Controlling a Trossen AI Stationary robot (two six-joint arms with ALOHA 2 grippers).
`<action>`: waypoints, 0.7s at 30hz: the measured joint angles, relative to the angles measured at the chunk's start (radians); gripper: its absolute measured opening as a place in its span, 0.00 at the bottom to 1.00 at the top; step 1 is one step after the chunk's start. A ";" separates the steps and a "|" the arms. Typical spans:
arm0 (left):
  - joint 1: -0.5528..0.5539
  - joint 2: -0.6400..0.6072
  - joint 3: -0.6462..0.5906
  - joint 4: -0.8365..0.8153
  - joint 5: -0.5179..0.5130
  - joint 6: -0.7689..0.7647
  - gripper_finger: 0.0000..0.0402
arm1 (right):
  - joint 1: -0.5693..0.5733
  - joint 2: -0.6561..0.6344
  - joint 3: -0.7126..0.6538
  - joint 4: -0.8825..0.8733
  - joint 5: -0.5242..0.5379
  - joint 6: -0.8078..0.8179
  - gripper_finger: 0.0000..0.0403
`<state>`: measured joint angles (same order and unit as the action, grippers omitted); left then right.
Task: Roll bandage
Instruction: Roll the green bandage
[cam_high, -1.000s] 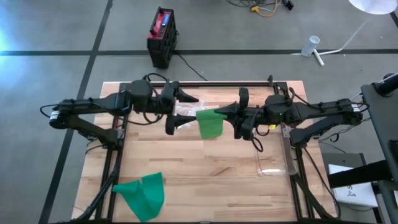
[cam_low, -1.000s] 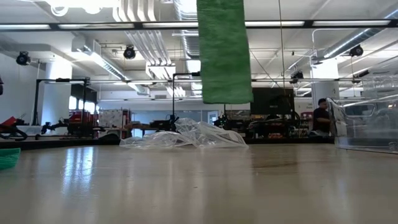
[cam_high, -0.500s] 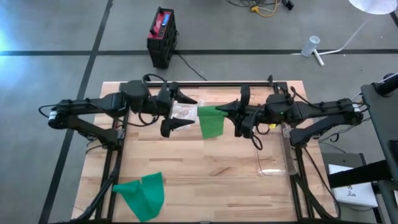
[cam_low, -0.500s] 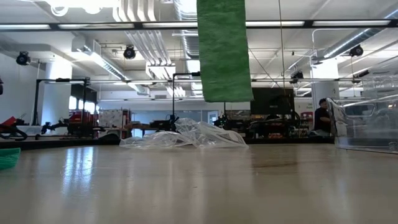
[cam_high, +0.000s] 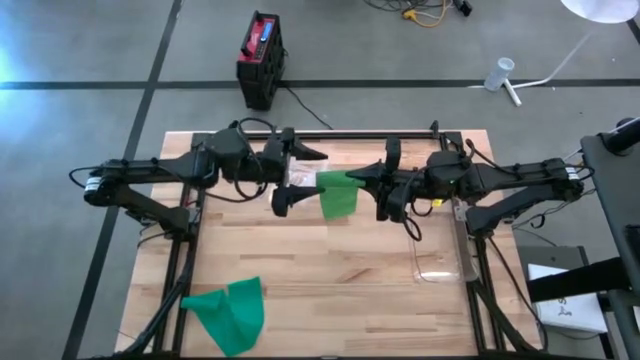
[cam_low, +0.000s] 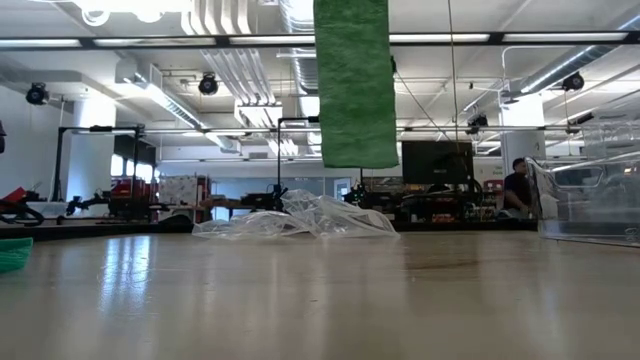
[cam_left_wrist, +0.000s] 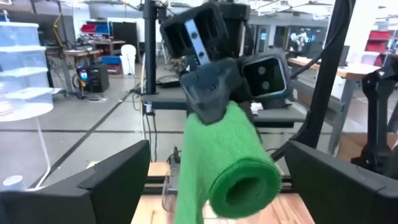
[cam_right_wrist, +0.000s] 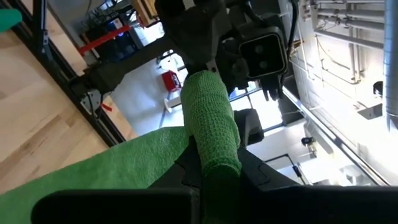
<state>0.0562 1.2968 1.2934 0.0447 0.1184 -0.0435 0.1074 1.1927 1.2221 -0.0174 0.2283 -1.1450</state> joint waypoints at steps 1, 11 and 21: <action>0.000 0.000 0.000 -0.001 -0.001 -0.004 0.88 | 0.000 0.000 0.000 0.000 0.000 0.000 0.07; -0.001 0.012 0.000 0.000 0.000 -0.118 0.61 | 0.000 0.000 0.000 0.012 -0.022 0.000 0.07; -0.001 0.027 0.001 0.007 0.001 -0.054 0.34 | 0.000 0.000 0.000 0.016 -0.012 0.035 0.15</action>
<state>0.0554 1.3236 1.2942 0.0513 0.1193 -0.0975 0.1070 1.1931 1.2221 -0.0014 0.2159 -1.1099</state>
